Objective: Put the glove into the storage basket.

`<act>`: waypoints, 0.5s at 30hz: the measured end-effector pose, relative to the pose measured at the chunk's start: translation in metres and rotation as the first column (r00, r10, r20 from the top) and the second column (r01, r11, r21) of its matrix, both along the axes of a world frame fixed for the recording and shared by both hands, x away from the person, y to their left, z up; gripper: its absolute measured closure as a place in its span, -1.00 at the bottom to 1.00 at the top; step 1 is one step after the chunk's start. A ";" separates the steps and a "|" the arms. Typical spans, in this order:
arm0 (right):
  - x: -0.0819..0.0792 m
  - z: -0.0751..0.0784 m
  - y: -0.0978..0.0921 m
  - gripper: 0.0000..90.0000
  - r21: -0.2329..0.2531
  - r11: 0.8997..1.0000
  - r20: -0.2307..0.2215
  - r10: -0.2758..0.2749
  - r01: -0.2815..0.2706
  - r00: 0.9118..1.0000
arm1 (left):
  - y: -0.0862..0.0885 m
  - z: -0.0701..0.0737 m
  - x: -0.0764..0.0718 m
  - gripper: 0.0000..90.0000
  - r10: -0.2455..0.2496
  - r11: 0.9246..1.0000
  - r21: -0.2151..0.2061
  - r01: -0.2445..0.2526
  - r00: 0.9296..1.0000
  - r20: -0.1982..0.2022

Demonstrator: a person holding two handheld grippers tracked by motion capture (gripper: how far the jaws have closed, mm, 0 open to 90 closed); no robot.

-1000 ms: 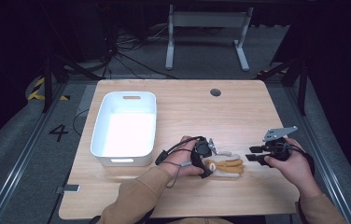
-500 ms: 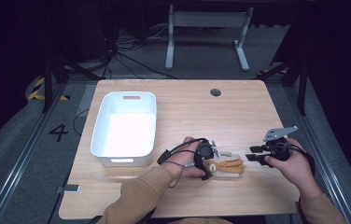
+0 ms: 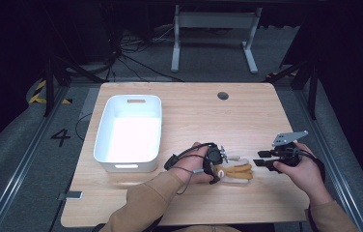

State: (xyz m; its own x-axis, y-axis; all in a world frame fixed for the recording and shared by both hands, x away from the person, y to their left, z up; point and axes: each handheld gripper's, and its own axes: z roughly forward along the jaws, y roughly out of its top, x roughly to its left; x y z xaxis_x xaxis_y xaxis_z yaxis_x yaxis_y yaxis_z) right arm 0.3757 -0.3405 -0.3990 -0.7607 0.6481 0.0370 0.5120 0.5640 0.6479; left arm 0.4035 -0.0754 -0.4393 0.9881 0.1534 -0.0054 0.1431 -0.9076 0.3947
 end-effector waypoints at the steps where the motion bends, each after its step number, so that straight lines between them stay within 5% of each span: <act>1: 0.000 0.000 0.000 0.28 0.003 1.000 0.001 0.000 0.000 1.000 | 0.000 0.001 0.000 -0.15 0.001 1.000 0.008 -0.001 1.000 -0.002; 15: -0.001 0.002 -0.001 0.29 0.017 1.000 0.026 -0.011 0.010 1.000 | -0.002 0.005 -0.009 0.55 0.023 0.999 0.030 -0.023 1.000 0.011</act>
State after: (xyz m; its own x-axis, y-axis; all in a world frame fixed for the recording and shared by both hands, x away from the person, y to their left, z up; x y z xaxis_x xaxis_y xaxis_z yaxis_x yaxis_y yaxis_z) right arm 0.3749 -0.3410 -0.3969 -0.7547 0.6554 0.0283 0.5006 0.5475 0.6706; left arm 0.3942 -0.0776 -0.4340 0.9843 0.1761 0.0097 0.1602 -0.9157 0.3685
